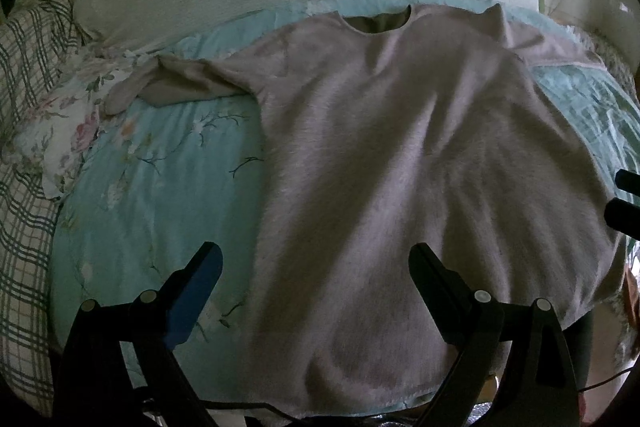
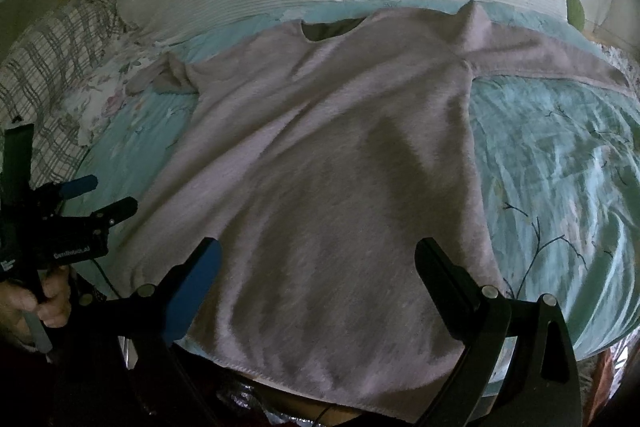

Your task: Fold small clothes

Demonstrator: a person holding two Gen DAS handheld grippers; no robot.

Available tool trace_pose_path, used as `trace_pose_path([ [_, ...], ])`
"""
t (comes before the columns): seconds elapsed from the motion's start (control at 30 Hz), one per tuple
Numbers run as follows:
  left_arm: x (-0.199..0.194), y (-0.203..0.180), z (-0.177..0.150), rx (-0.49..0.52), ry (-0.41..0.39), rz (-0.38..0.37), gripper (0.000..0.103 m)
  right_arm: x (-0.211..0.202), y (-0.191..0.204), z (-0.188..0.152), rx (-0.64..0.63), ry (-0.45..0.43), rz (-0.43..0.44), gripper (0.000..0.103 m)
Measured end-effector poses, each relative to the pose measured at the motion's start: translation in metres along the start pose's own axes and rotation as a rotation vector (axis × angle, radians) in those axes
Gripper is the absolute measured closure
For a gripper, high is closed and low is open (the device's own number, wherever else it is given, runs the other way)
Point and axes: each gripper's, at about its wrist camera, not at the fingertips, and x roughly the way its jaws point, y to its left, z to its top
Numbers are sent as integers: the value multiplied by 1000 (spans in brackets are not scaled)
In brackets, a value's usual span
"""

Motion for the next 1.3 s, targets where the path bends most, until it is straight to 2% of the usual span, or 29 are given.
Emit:
trace_pose_path([
  [0.2,18,3,11,-32,22,-6,8,8,-40,13,63,-39,-21,6],
  [0.33,31,4,20,-35,4,22,8,10,-92,28,151,-82,-60,6],
  [0.43,39,5,31,-39,-23,39,8,11,-143,44,225,-118,-112,10],
  [0.5,46,5,38,-47,-37,42,8,11,-185,59,282,-148,-159,18],
  [0.53,48,5,41,-44,-43,53,8,13,-210,66,327,-154,-177,19],
  [0.6,56,3,48,-39,-48,62,8,10,-263,82,421,-198,-211,29],
  [0.67,65,-3,55,-30,-34,49,8,15,-316,94,525,-217,-254,35],
  [0.73,73,-10,60,-10,-21,41,8,23,-367,108,619,-242,-287,36],
  [0.77,78,-15,63,7,-18,40,8,24,-387,114,652,-262,-275,37],
  [0.87,88,-26,65,25,-5,37,8,36,-445,137,723,-283,-337,38],
  [0.9,93,-29,66,26,6,29,8,38,-461,145,737,-285,-361,38],
  [0.97,102,-35,66,31,31,16,8,46,-492,154,793,-302,-349,39],
  [1.03,111,-39,68,35,47,17,8,54,-509,158,840,-318,-371,43],
  [1.17,123,-40,70,37,73,18,8,65,-531,179,822,-328,-455,45],
  [1.23,126,-38,71,38,74,18,8,62,-535,175,842,-341,-475,54],
  [1.3,129,-37,71,39,80,19,8,57,-546,170,895,-364,-457,79],
])
